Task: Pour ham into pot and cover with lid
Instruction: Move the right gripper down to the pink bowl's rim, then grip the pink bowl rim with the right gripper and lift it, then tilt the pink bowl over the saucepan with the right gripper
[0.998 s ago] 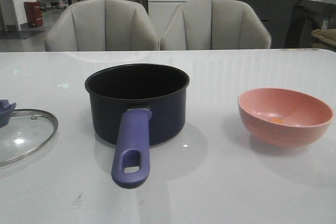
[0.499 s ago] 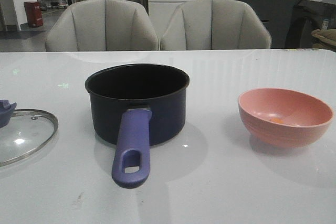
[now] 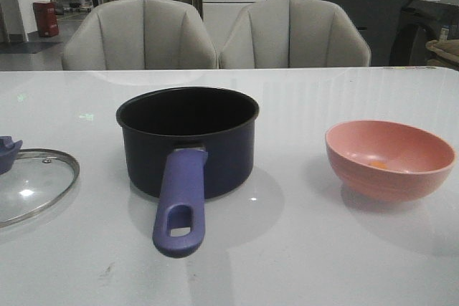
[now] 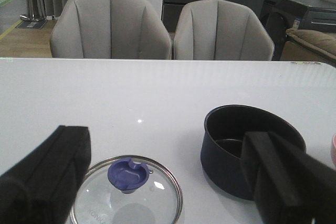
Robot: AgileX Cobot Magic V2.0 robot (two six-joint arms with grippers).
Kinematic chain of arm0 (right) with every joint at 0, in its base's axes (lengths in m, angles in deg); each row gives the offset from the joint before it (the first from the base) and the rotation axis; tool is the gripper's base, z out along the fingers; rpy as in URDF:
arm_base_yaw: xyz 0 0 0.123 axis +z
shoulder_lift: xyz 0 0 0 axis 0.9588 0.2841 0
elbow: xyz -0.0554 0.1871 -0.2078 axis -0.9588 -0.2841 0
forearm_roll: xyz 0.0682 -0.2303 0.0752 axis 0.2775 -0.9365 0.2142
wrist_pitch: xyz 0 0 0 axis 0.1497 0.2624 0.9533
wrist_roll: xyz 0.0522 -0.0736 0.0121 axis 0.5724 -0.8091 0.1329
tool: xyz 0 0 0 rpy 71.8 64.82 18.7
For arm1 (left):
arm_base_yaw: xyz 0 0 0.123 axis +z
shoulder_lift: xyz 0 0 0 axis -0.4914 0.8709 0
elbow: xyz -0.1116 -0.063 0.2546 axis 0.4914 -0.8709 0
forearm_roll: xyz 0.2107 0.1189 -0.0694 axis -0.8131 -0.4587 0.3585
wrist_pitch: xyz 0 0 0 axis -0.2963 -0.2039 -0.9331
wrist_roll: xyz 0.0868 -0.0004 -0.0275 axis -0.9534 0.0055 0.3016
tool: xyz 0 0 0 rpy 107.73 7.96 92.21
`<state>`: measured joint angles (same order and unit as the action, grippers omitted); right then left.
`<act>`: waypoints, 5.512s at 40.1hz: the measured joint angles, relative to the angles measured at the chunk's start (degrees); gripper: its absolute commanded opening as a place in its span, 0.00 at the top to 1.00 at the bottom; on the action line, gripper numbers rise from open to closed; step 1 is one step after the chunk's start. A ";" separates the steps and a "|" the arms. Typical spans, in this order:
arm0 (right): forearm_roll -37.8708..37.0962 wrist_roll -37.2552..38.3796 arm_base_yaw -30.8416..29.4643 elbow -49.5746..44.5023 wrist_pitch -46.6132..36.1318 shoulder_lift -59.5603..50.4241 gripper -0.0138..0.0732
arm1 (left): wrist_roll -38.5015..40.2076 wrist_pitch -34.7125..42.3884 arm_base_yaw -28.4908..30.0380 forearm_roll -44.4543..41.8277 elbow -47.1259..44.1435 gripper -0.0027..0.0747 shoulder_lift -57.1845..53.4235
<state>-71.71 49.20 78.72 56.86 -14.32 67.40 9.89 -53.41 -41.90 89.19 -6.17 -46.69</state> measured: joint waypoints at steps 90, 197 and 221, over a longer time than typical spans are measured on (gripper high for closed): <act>5.34 0.30 -5.10 54.45 35.94 90.45 0.64 | 0.00 0.00 0.00 0.10 0.00 0.17 0.00; 37.40 -69.85 22.60 63.68 3.78 83.47 0.68 | 0.00 0.00 0.00 0.10 0.00 0.17 0.00; 24.09 -77.46 26.38 63.44 -13.20 86.59 0.68 | 0.00 0.00 0.00 0.10 0.00 0.17 0.00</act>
<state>-47.62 -28.26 105.10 120.30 -27.52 153.99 9.89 -53.41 -41.90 89.29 -6.17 -46.69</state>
